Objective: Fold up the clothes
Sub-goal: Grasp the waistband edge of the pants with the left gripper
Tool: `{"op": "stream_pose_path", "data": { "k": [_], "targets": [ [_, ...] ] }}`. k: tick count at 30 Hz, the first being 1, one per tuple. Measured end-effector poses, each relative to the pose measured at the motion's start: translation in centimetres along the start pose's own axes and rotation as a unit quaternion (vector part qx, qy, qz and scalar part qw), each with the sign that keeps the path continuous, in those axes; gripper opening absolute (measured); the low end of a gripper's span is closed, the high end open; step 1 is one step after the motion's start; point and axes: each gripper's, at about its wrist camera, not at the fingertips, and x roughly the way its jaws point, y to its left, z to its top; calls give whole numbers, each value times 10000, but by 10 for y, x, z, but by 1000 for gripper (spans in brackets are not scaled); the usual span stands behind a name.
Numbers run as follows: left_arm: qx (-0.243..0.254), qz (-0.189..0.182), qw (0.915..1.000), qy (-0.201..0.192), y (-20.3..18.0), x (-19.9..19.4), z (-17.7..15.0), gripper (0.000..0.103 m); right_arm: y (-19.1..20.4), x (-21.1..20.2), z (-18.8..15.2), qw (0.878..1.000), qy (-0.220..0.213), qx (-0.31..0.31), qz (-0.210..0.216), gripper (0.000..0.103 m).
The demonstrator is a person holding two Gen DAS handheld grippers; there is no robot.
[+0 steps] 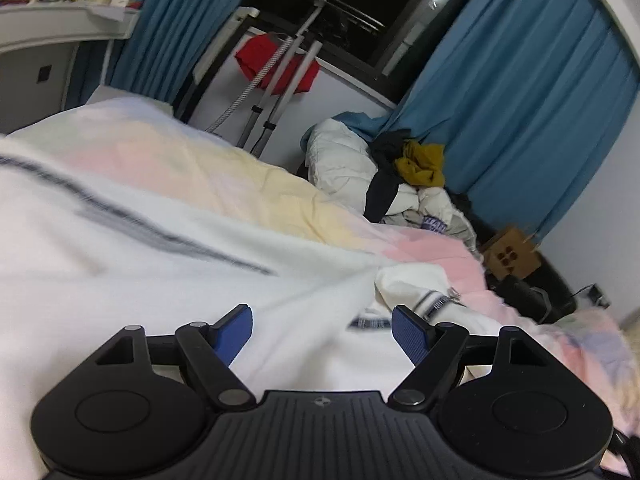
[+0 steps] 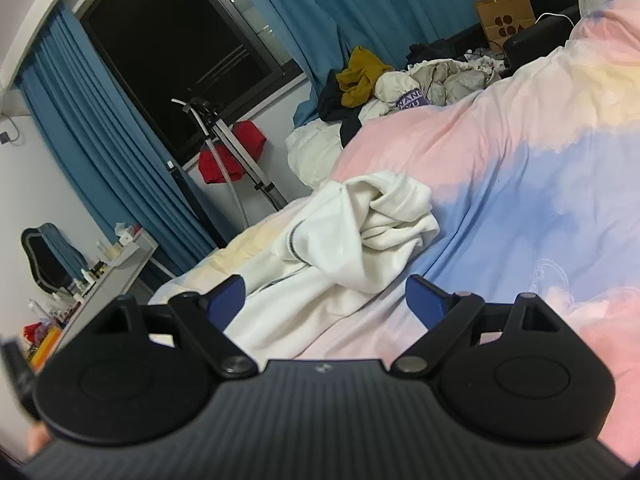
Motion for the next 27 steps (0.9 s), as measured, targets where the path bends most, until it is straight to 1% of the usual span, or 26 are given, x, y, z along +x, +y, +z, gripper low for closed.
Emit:
{"op": "stream_pose_path", "data": {
  "k": [3, 4, 6, 8, 9, 12, 14, 15, 16, 17, 21, 22, 24, 27],
  "targets": [
    [347, 135, 9993, 21, -16, 52, 6, 77, -7, 15, -2, 9998, 101, 64, 136, 89],
    [500, 201, 9985, 12, -22, 70, 8, 75, -9, 20, -2, 9997, 124, 89, 184, 89],
    [765, 245, 9967, 56, -28, 96, 5, 74, -19, 31, -4, 9982, 194, 400, 412, 90],
    [1041, 361, 9938, 176, -36, 125, 7, 68, -25, 41, -5, 9961, 240, 582, 621, 90],
    [1188, 420, 9918, 231, -39, 134, 6, 67, -27, 45, -5, 9955, 252, 613, 675, 90],
    [1502, 420, 9866, 483, -43, 155, 1, 52, -31, 53, -7, 9943, 265, 713, 753, 90],
    [1727, 458, 9809, 769, -49, 165, 2, 19, -33, 58, -10, 9946, 277, 732, 687, 90],
    [1879, 482, 9770, 883, -53, 164, 3, 14, -34, 60, -11, 9947, 283, 741, 650, 90],
    [2025, 512, 9734, 940, -58, 162, 5, 7, -35, 62, -13, 9948, 324, 752, 601, 90],
    [2169, 537, 9700, 962, -64, 158, 7, 5, -36, 64, -13, 9947, 372, 764, 581, 90],
    [2966, 534, 9487, 955, -94, 116, 1, 3, -30, 59, -12, 9953, 290, 658, 644, 90],
    [3075, 491, 9456, 940, -99, 103, -3, 3, -27, 57, -11, 9957, 248, 605, 652, 90],
    [3111, 341, 9458, 870, -107, 73, -12, 3, -23, 52, -10, 9955, 190, 588, 713, 90],
    [3128, 53, 9471, 717, -109, 19, -35, 3, -27, 45, -7, 9918, 165, 902, 887, 90]
  ]
}}
